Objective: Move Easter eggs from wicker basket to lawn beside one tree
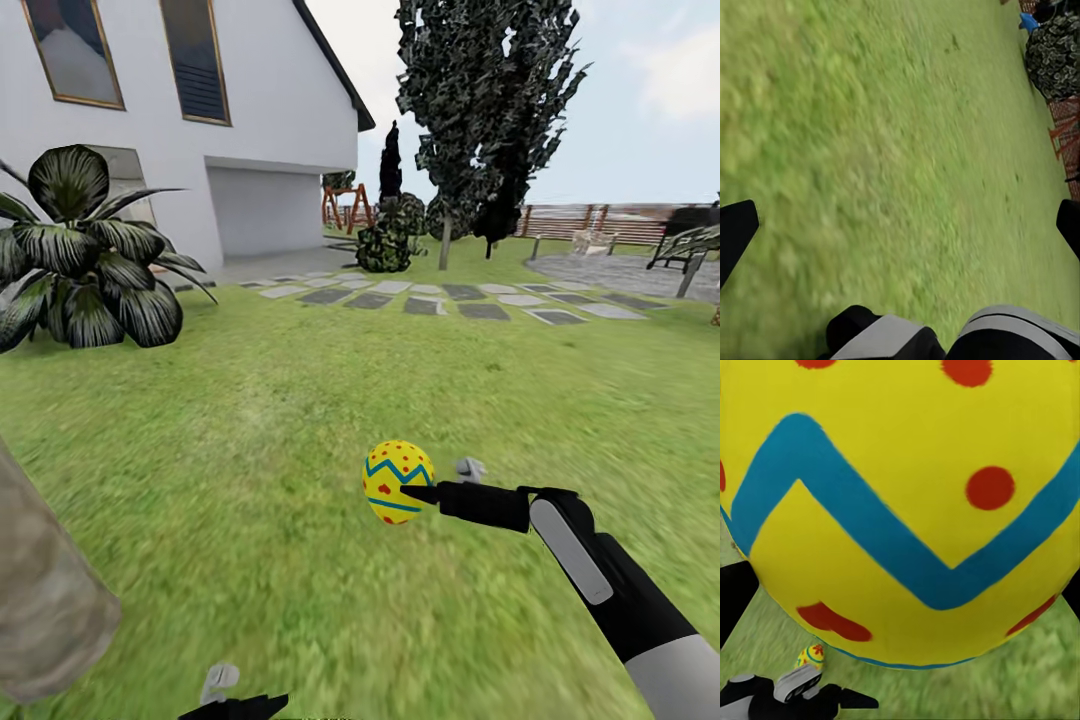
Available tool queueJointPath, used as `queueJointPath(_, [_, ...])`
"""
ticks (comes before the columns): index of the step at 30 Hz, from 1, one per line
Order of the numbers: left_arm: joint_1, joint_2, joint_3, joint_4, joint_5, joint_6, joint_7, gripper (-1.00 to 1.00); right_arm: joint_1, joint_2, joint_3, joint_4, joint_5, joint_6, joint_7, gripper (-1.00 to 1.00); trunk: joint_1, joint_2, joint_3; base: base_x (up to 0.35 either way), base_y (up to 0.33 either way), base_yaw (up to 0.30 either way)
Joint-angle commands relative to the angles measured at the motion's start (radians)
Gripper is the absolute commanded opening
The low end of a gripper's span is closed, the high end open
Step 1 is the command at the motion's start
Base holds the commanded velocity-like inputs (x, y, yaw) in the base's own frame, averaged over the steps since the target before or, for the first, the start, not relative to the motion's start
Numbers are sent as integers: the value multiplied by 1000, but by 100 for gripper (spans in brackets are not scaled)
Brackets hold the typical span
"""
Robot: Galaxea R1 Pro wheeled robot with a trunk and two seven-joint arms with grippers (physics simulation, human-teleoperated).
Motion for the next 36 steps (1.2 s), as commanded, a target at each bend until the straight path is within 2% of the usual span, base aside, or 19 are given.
queueJointPath(1, [-1,1,-7,0,10,6,-2,100,-1,-1,0,0,0,3,5,-100,0,-1,-2,0,0,262])
queueJointPath(22, [-1,2,-2,23,12,6,-1,100,-1,-1,2,-2,0,2,5,-100,0,-1,-19,5,-4,262])
queueJointPath(36, [-1,1,-2,22,11,6,-1,100,-1,0,2,0,0,1,5,-100,0,-1,-31,170,-229,262])
